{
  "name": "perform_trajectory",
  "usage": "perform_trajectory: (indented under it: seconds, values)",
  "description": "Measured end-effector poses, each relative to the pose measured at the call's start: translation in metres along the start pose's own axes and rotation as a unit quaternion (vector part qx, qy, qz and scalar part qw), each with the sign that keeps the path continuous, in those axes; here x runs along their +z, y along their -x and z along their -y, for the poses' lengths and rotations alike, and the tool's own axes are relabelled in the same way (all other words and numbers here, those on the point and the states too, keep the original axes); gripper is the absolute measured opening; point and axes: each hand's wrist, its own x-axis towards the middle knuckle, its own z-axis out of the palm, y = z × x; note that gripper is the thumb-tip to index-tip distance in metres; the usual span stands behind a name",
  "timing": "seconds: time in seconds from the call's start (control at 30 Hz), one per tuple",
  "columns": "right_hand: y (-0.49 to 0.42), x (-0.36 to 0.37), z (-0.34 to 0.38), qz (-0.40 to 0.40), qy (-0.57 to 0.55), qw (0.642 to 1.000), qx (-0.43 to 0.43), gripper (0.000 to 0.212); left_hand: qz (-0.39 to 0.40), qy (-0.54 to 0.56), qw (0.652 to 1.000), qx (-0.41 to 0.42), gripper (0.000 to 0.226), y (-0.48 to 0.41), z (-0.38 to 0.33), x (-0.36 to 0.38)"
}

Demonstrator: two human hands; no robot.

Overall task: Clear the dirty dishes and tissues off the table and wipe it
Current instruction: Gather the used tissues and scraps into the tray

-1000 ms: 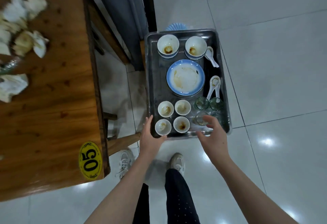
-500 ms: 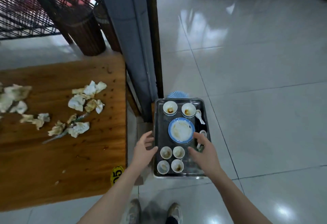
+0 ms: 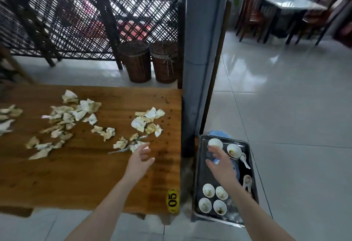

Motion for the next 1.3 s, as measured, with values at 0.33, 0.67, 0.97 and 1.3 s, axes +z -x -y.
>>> perform_trajectory:
  seconds: [0.33,0.67,0.97,1.3]
  values:
    - [0.027,0.173,0.107,0.025,0.017,0.999,-0.013,0.048,-0.042,0.012,0.999,0.003,0.054,0.007,0.066,-0.179]
    - [0.022,0.241,0.136,0.029,0.058,0.998,-0.002,0.053,-0.015,-0.009,1.000,-0.006,0.058,-0.019,0.098,-0.236]
    - [-0.023,0.285,0.102,0.057,0.082,0.995,0.025,0.058,-0.007,-0.017,0.999,-0.044,0.058,-0.063,0.112,-0.230]
    - [-0.085,0.336,0.067,0.093,0.198,0.974,0.066,0.078,-0.017,0.000,0.997,-0.081,0.057,-0.116,0.110,-0.228]
